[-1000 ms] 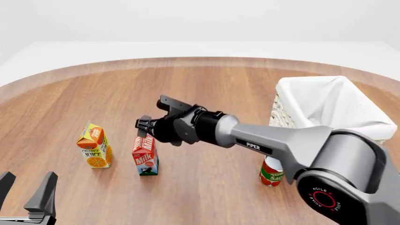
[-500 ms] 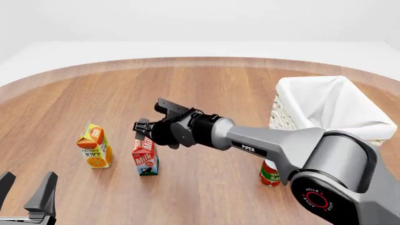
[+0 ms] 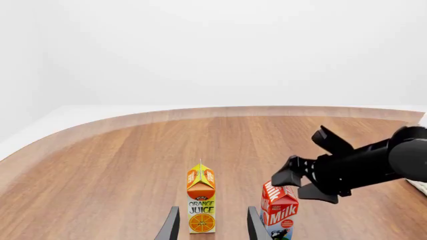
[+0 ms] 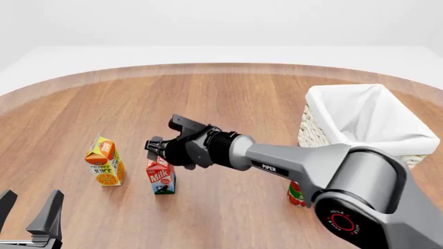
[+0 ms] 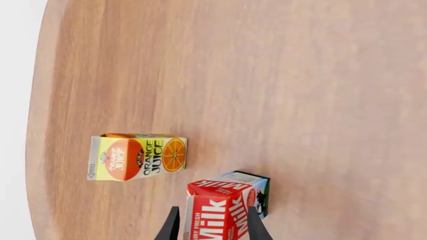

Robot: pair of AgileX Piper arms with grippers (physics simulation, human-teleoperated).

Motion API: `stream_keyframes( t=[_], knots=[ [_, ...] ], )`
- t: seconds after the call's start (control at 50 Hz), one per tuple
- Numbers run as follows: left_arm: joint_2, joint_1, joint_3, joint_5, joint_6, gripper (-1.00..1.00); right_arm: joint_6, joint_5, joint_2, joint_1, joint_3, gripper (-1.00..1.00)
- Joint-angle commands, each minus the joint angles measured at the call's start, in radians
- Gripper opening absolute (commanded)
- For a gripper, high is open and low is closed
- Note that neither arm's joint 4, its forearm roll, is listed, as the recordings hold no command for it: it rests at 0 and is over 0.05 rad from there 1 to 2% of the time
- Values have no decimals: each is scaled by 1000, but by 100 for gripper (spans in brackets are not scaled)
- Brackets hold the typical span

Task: Pick the milk and place it in the basket.

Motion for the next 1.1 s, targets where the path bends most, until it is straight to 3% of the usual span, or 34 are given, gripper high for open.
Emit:
stream_keyframes(
  t=[0.02, 0.8, 0.82, 1.1],
  knots=[
    [0, 0, 0, 0, 0, 100, 9, -7, 14, 6, -2, 100],
    [0, 0, 0, 0, 0, 100, 26, -23, 47, 14, -25, 100],
    [0, 0, 0, 0, 0, 100, 5, 0, 49, 9, -43, -100],
    [0, 0, 0, 0, 0, 100, 23, -35, 21, 6, -13, -100]
  ],
)
